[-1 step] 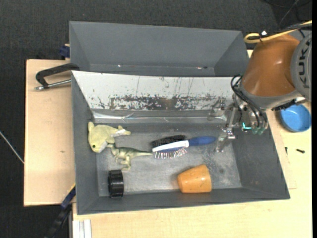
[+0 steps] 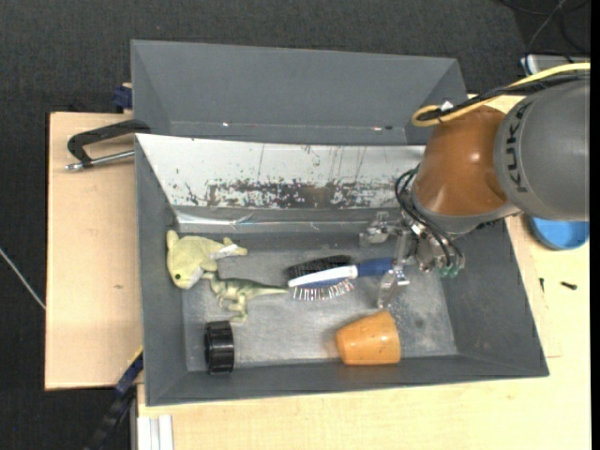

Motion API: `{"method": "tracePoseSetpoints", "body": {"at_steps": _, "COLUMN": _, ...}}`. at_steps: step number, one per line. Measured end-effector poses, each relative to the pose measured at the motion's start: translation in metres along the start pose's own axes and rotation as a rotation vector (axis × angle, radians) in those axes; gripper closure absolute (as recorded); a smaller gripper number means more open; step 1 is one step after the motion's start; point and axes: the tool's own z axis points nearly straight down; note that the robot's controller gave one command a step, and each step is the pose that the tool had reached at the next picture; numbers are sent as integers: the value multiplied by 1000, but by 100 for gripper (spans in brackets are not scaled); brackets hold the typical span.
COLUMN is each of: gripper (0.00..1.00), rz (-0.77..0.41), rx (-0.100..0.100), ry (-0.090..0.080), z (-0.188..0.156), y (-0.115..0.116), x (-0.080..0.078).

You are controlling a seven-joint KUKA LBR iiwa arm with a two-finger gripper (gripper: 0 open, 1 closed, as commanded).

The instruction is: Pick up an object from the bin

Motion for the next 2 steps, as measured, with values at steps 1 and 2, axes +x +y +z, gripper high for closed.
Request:
{"method": "tracePoseSetpoints", "body": {"at_steps": 1, "gripper": 100, "rz": 0, "rx": 2, "ry": -7, "z": -4, "y": -1, "x": -2}}
{"method": "tracePoseSetpoints", "body": {"at_steps": 2, "gripper": 100, "rz": 18, "rx": 5, "ry": -13, "z": -135, "y": -16, "x": -17}}
